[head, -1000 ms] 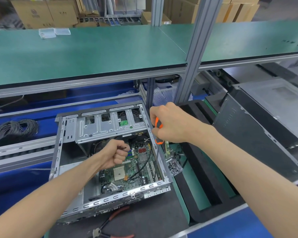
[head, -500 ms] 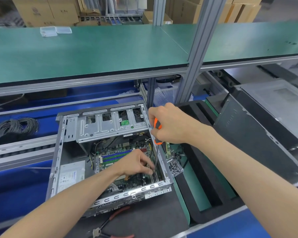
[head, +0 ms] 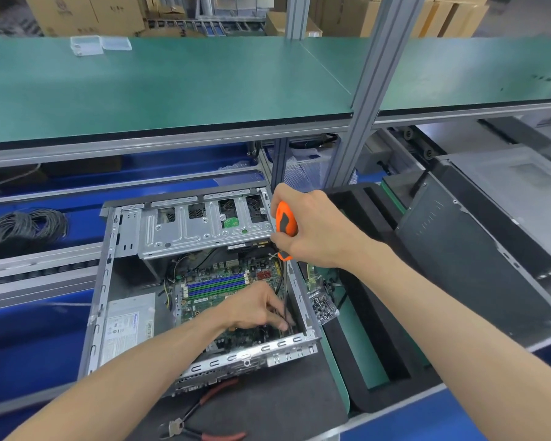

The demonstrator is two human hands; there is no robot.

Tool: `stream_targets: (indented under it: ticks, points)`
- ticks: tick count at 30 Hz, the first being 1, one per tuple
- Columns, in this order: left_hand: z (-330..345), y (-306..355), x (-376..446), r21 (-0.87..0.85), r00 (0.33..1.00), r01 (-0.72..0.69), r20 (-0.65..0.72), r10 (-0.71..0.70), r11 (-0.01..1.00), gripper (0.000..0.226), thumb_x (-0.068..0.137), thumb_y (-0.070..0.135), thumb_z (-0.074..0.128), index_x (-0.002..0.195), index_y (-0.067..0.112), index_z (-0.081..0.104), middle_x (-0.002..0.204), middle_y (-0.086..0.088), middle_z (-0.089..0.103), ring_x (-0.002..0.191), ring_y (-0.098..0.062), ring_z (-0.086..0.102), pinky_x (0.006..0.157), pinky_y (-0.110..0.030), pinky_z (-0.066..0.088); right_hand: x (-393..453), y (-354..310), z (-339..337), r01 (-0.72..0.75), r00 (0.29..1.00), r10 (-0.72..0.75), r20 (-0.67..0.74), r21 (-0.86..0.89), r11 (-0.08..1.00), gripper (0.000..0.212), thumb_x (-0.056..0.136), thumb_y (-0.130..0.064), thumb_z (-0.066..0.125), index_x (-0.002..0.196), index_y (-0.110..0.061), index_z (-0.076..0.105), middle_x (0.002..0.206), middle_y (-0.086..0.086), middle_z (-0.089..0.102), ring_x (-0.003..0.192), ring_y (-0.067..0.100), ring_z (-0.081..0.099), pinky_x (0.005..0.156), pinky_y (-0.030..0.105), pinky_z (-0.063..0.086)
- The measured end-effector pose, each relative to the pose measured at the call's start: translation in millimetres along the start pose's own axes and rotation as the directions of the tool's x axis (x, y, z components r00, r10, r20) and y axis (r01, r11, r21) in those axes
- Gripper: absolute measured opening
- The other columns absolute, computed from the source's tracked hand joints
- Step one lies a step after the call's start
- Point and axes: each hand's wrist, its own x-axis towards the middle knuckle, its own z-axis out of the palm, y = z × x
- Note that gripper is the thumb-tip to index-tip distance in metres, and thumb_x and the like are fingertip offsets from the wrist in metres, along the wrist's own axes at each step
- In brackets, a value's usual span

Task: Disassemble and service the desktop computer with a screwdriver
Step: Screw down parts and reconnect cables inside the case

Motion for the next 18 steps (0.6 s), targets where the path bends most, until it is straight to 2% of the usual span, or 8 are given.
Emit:
stream_targets:
  ticks: [3, 6, 10, 13, 18]
  points:
    - [-2, -3, 1, 0.010, 1.000, 0.028, 0.000, -0.028, 1.000, 0.021, 0.081, 0.026, 0.082, 0.074, 0.046, 0.076, 0.084, 0.017, 0.076, 0.069, 0.005, 0.067, 0.067, -0.008, 0.043, 5, 1, 2, 0.012, 1.000, -0.011, -0.013, 0.017, 1.000, 0.030, 0.084, -0.024, 0.071, 0.101, -0.021, 0.046, 0.066, -0.001, 0.059, 0.058, 0.018, 0.057, 0.057, 0.045, 0.053]
    - [-3, -5, 2, 0.015, 0.999, 0.036, 0.003, -0.036, 0.999, 0.022, 0.080, 0.031, 0.082, 0.073, 0.051, 0.075, 0.092, 0.014, 0.077, 0.085, -0.001, 0.072, 0.082, -0.018, 0.047, 9, 4, 7, -0.011, 0.999, 0.013, -0.033, 0.056, 0.998, 0.032, 0.086, -0.029, 0.072, 0.104, -0.020, 0.047, 0.067, 0.000, 0.058, 0.059, 0.019, 0.057, 0.060, 0.043, 0.052]
    - [-4, -9, 3, 0.018, 0.999, 0.044, -0.007, -0.044, 0.999, 0.015, 0.079, 0.031, 0.083, 0.077, 0.044, 0.077, 0.091, 0.010, 0.078, 0.090, -0.007, 0.073, 0.096, -0.028, 0.049, 14, 10, 15, -0.030, 0.999, 0.034, -0.042, 0.112, 0.993, 0.035, 0.089, -0.033, 0.073, 0.106, -0.023, 0.044, 0.066, -0.003, 0.054, 0.055, 0.014, 0.054, 0.057, 0.031, 0.048]
    - [-4, -9, 4, 0.012, 0.999, 0.050, -0.022, -0.050, 0.999, 0.013, 0.078, 0.030, 0.083, 0.076, 0.042, 0.078, 0.089, 0.010, 0.078, 0.088, -0.008, 0.073, 0.098, -0.031, 0.050, 19, 13, 21, -0.038, 0.998, 0.044, -0.041, 0.139, 0.989, 0.036, 0.090, -0.033, 0.072, 0.109, -0.024, 0.043, 0.064, -0.002, 0.054, 0.056, 0.014, 0.053, 0.054, 0.027, 0.045]
    - [-7, -10, 4, 0.012, 0.997, 0.041, -0.060, -0.040, 0.999, 0.009, 0.078, 0.029, 0.084, 0.078, 0.037, 0.079, 0.087, 0.010, 0.078, 0.086, -0.009, 0.073, 0.093, -0.031, 0.053, 26, 16, 31, -0.036, 0.999, 0.040, -0.022, 0.162, 0.986, 0.043, 0.088, -0.030, 0.074, 0.114, -0.022, 0.040, 0.066, 0.007, 0.056, 0.054, 0.017, 0.052, 0.053, 0.032, 0.044]
